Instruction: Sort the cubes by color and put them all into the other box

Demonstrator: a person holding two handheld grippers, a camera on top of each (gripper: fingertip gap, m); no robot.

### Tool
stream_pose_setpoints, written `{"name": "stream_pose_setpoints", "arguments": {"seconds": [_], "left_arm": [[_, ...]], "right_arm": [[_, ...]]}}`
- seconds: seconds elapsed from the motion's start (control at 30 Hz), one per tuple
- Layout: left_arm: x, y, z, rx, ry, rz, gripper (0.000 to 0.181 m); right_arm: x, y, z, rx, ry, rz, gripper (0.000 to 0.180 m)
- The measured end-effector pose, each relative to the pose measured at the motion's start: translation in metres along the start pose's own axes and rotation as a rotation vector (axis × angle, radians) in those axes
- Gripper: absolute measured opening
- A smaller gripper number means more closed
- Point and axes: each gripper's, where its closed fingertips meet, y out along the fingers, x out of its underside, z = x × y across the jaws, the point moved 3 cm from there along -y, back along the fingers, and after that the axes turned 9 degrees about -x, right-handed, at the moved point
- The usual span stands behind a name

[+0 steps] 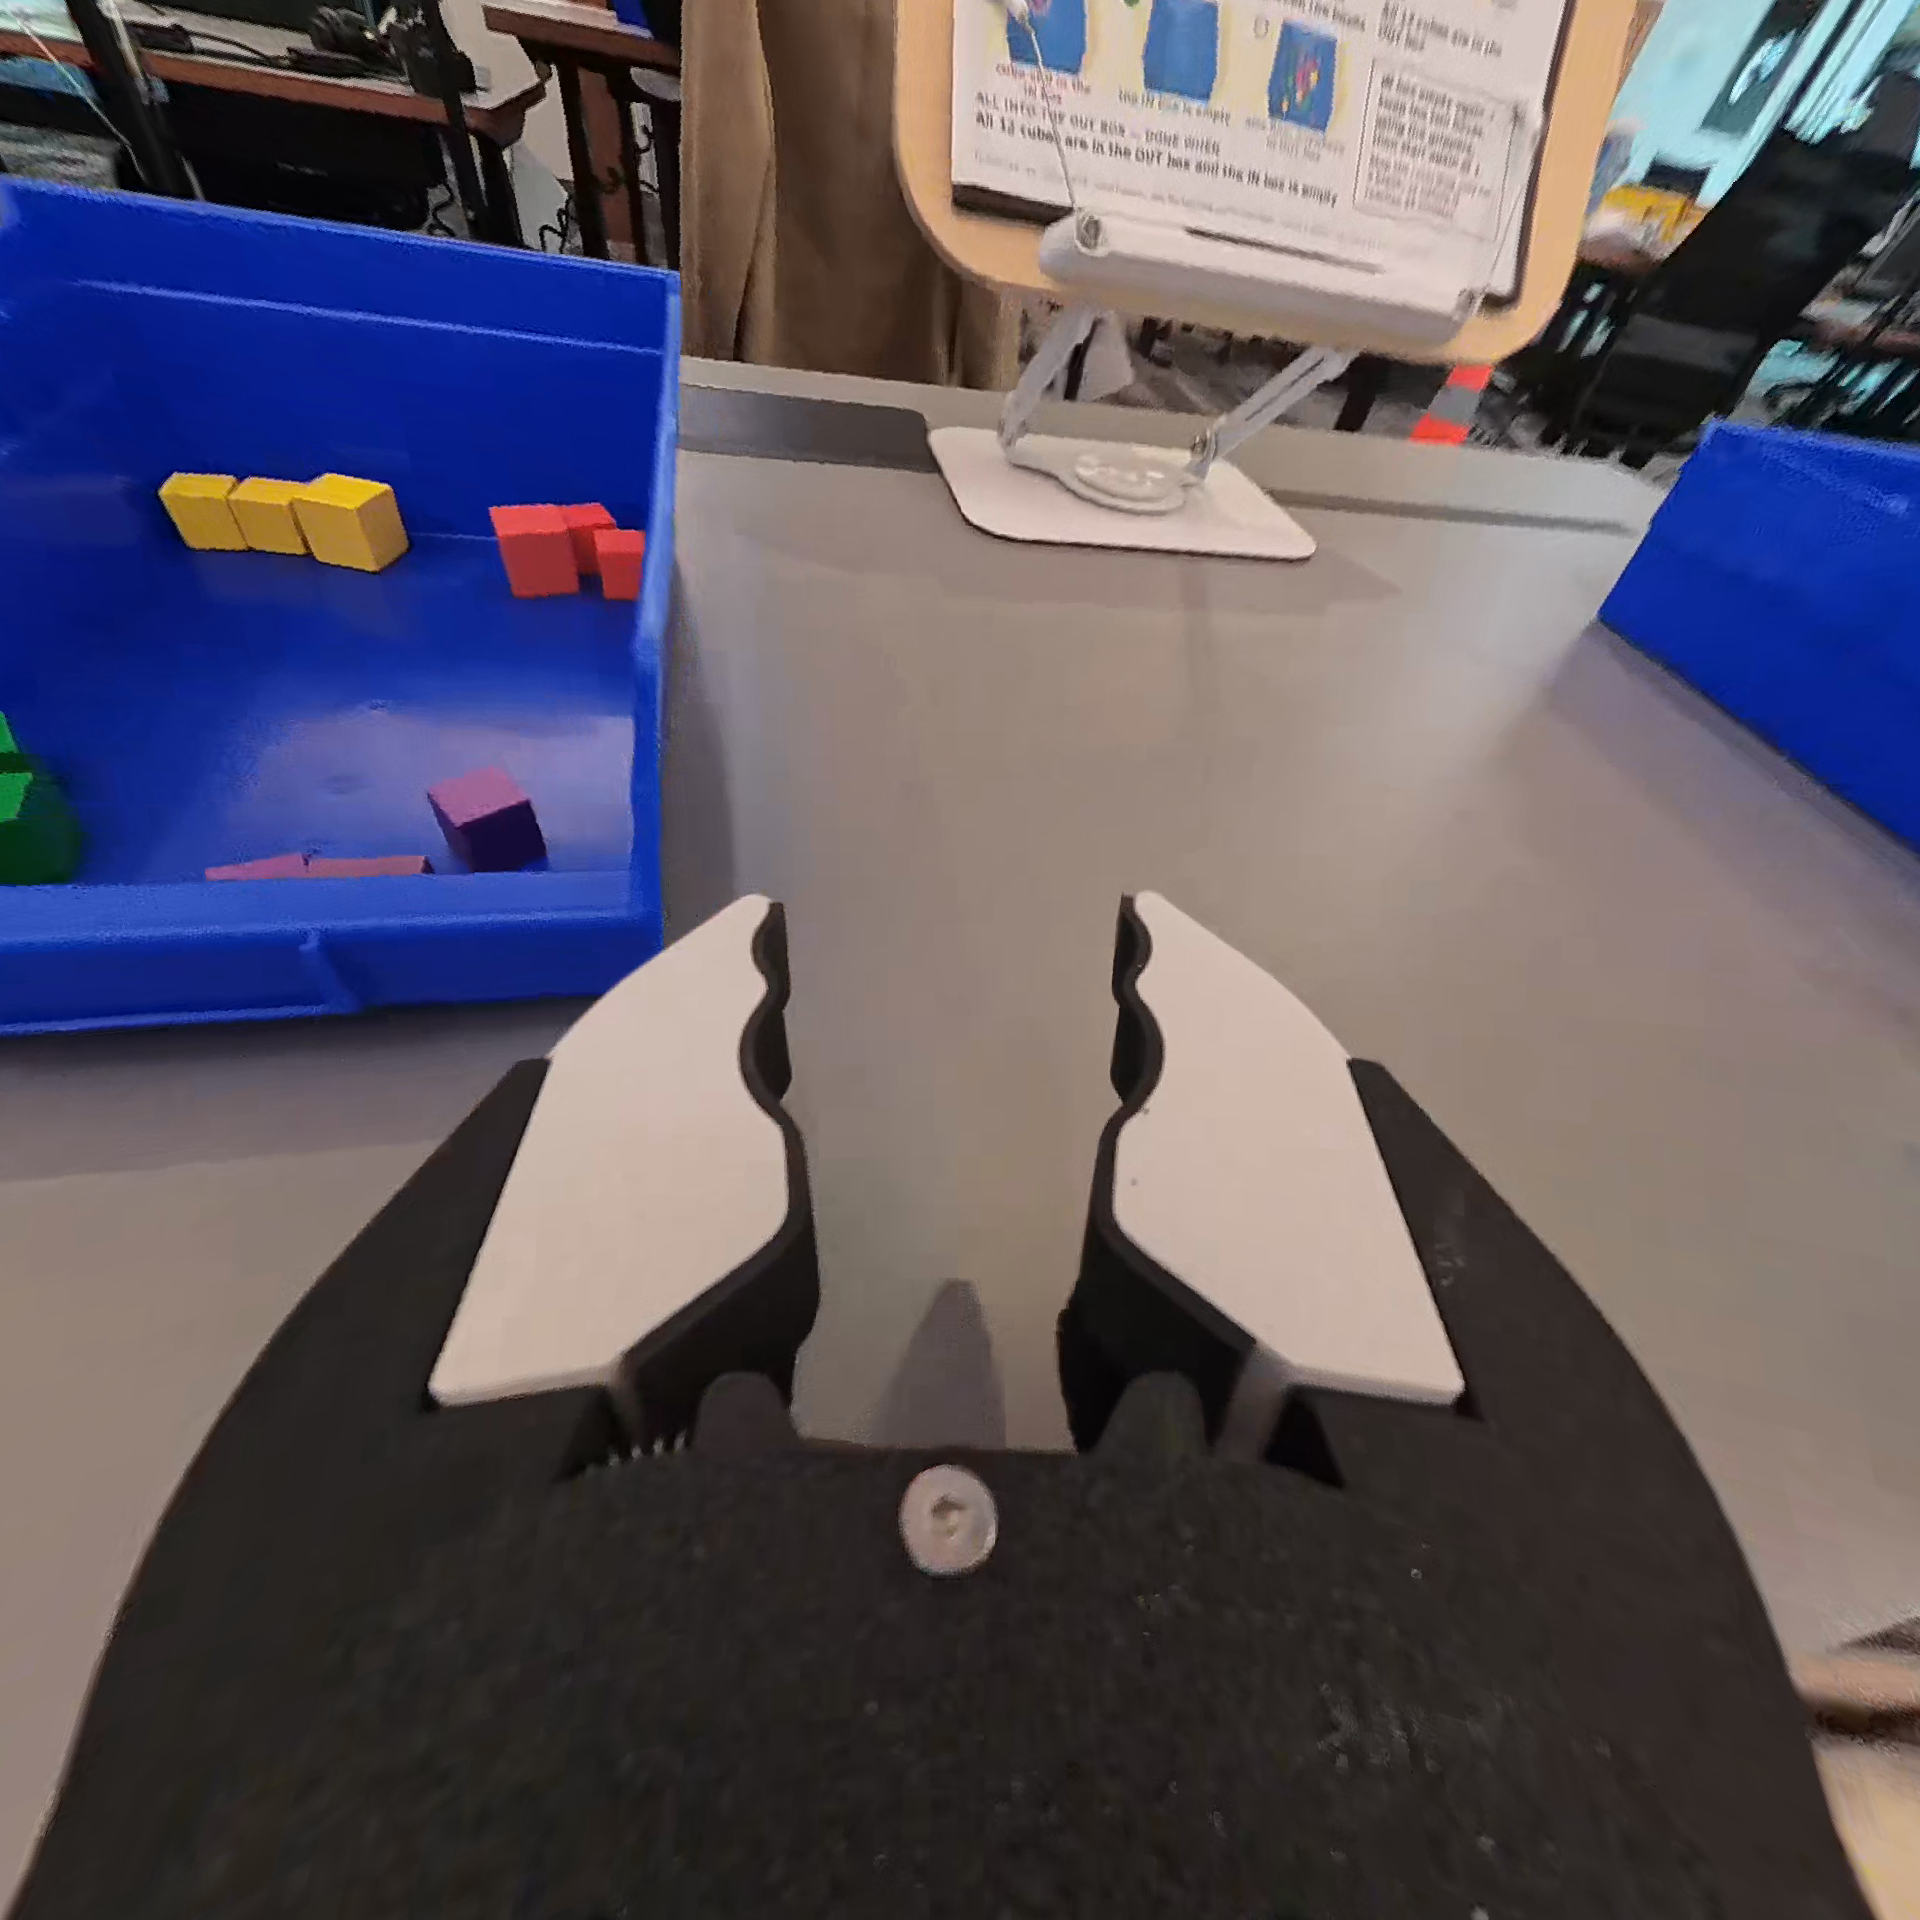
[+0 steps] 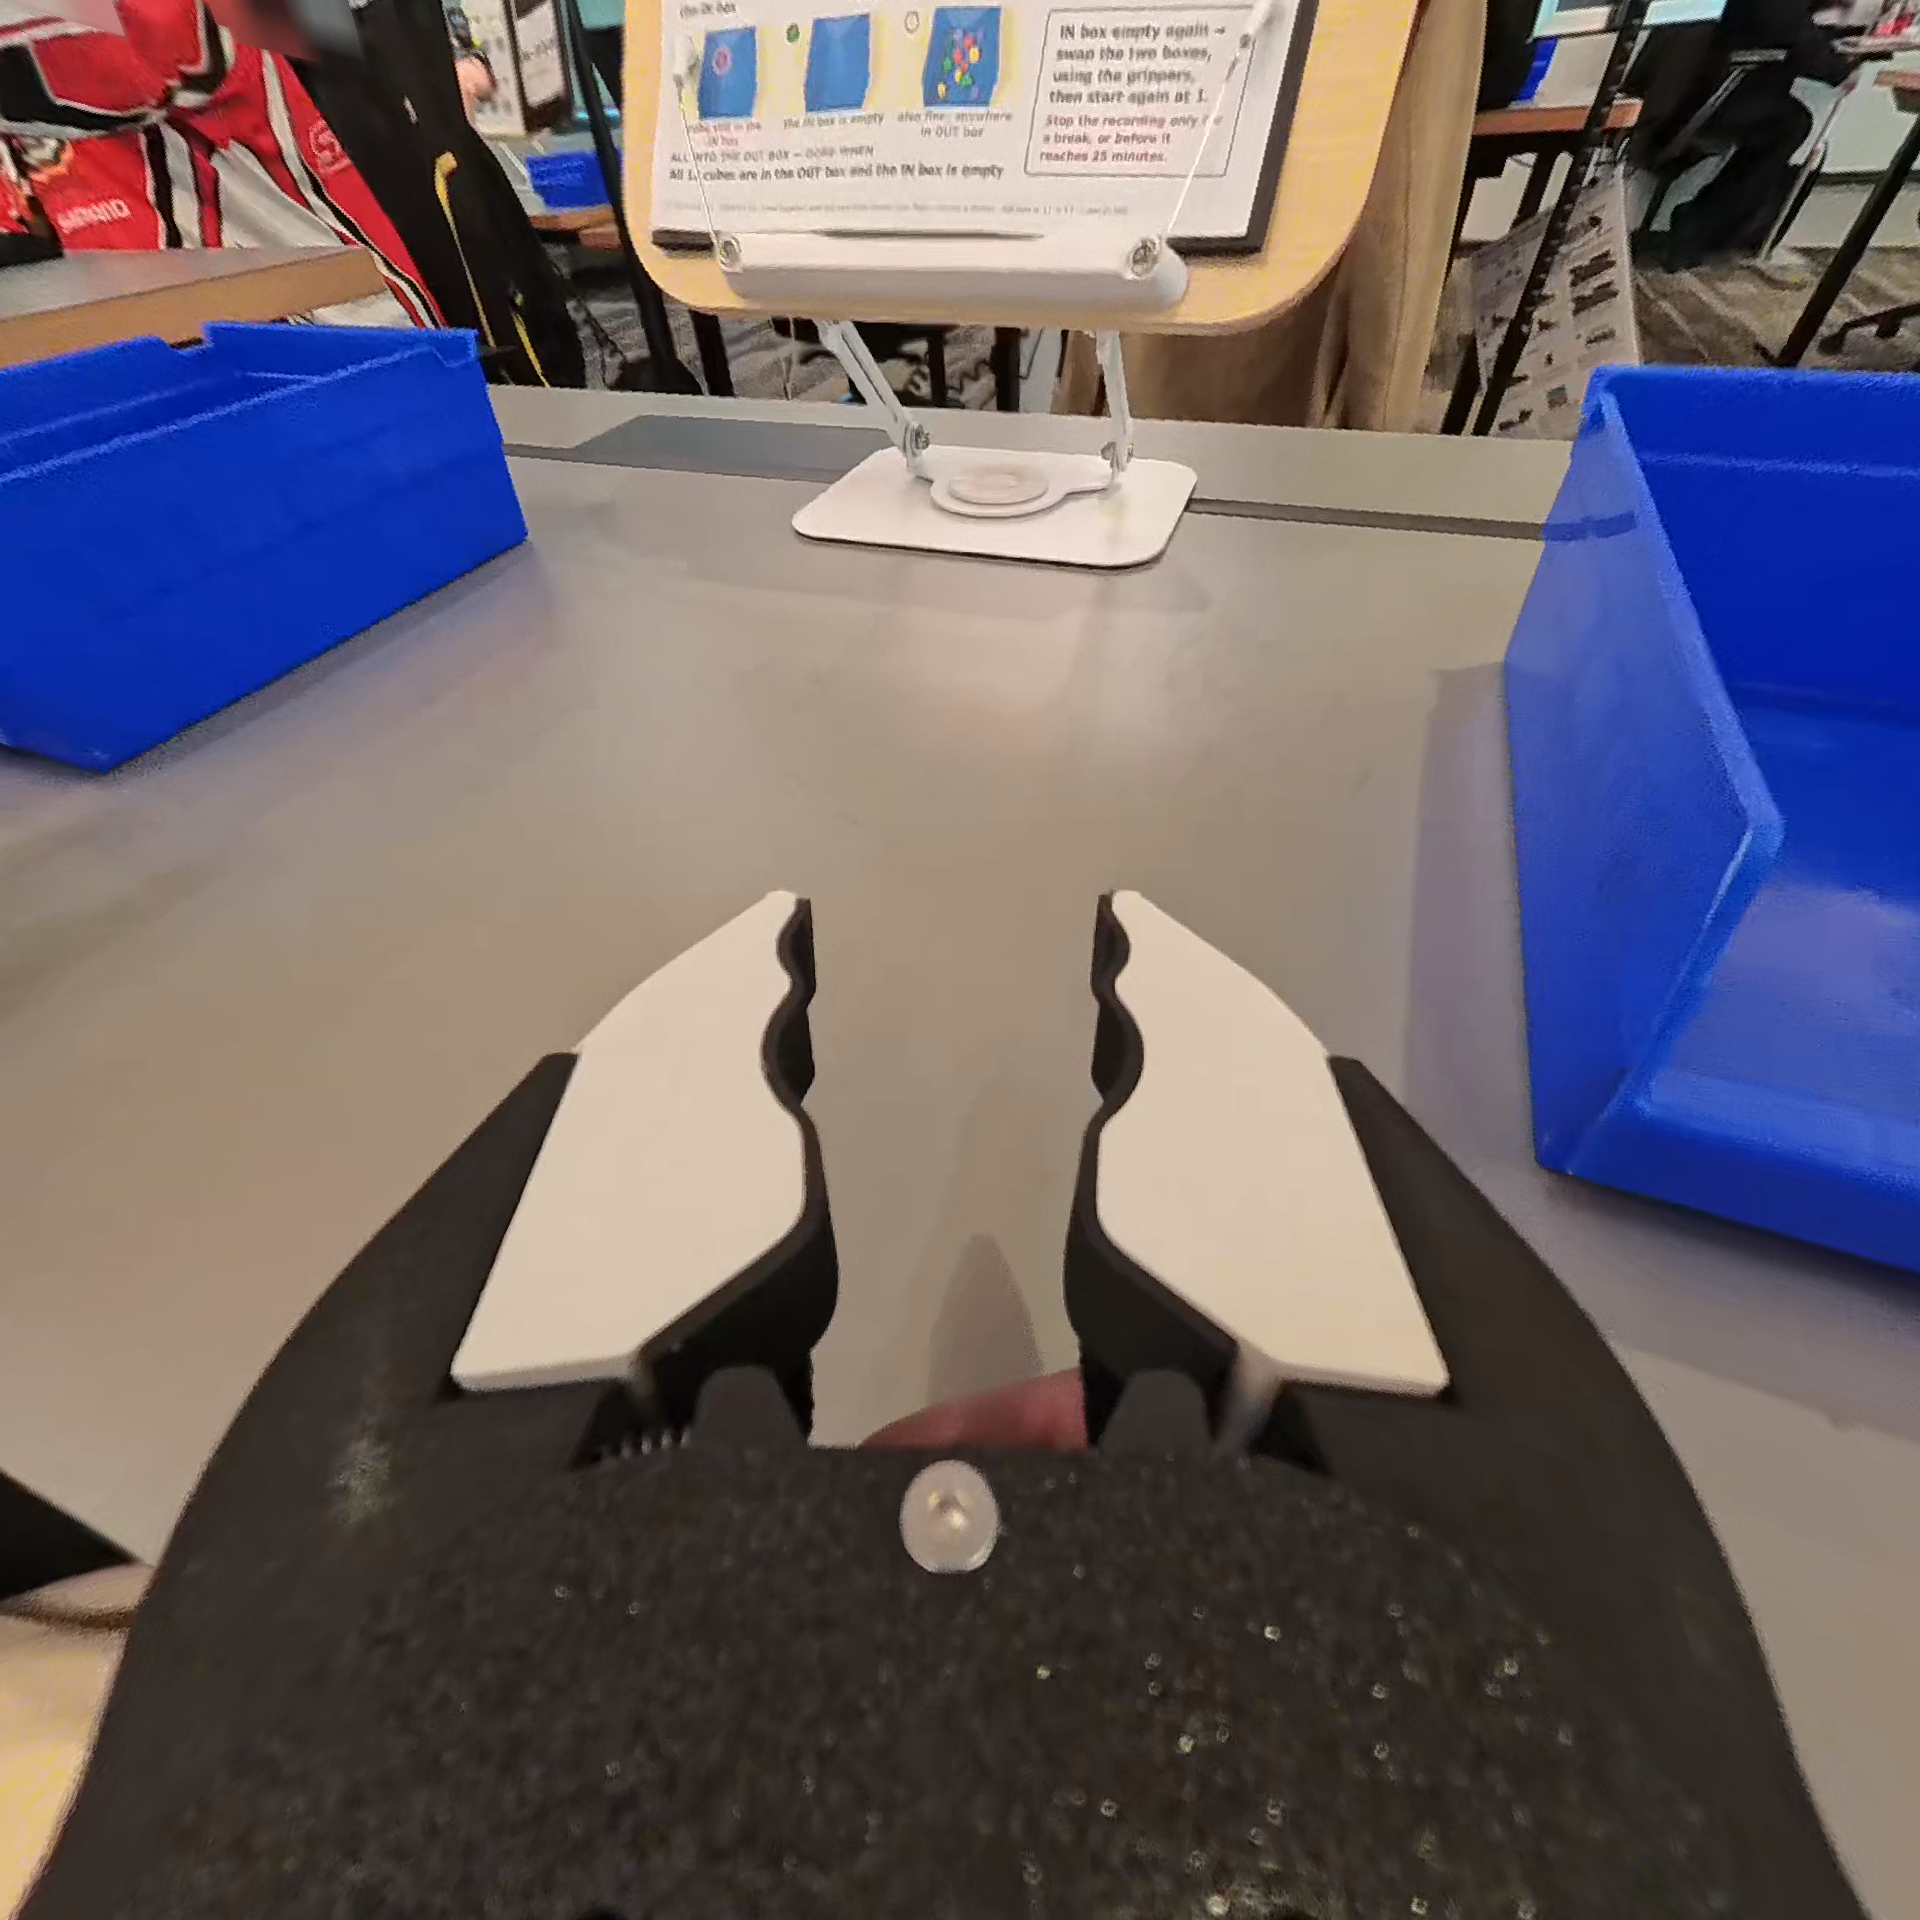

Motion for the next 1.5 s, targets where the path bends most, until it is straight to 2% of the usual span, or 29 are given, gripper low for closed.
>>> {"name": "stream_pose_setpoints", "arguments": {"seconds": [0.23,0.67,0.77,0.8,0.87,0.93,1.03,1.1,1.2,1.3,1.4,1.5], "left_arm": [[0.002,0.001,0.010,-0.071,0.133,0.015,0.057],[0.008,0.002,0.012,-0.031,0.110,-0.044,0.054],[0.005,-0.003,0.012,0.038,0.045,-0.114,0.055],[-0.002,-0.009,0.011,0.096,0.002,-0.159,0.063],[-0.022,-0.019,-0.004,0.198,-0.011,-0.235,0.060],[-0.043,-0.015,-0.043,0.150,0.140,-0.317,0.061],[-0.069,0.020,-0.108,0.010,0.486,-0.481,0.056],[-0.075,0.051,-0.119,0.121,0.624,-0.547,0.048],[-0.055,0.087,-0.124,0.287,0.693,-0.744,0.049],[-0.034,0.110,-0.130,0.324,0.768,-0.874,0.047],[-0.019,0.118,-0.126,0.401,0.754,-0.960,0.046],[-0.002,0.122,-0.129,0.400,0.800,-1.031,0.043]], "right_arm": [[0.004,0.001,0.007,-0.027,0.063,-0.008,0.051],[0.005,0.003,-0.002,-0.027,0.005,-0.025,0.051],[0.005,0.003,-0.002,-0.027,0.006,-0.026,0.050],[0.005,0.003,-0.003,-0.032,0.010,-0.028,0.050],[0.006,0.004,-0.006,-0.062,0.030,-0.031,0.048],[0.007,0.005,-0.009,-0.079,0.035,-0.035,0.048],[0.006,0.007,-0.010,-0.084,0.027,-0.036,0.048],[0.007,0.009,-0.011,-0.090,0.025,-0.048,0.048],[0.007,0.010,-0.012,-0.089,0.021,-0.050,0.047],[0.007,0.010,-0.011,-0.088,0.030,-0.053,0.047],[0.007,0.009,-0.010,-0.087,0.040,-0.043,0.046],[0.008,0.008,-0.011,-0.093,0.044,-0.048,0.046]]}}
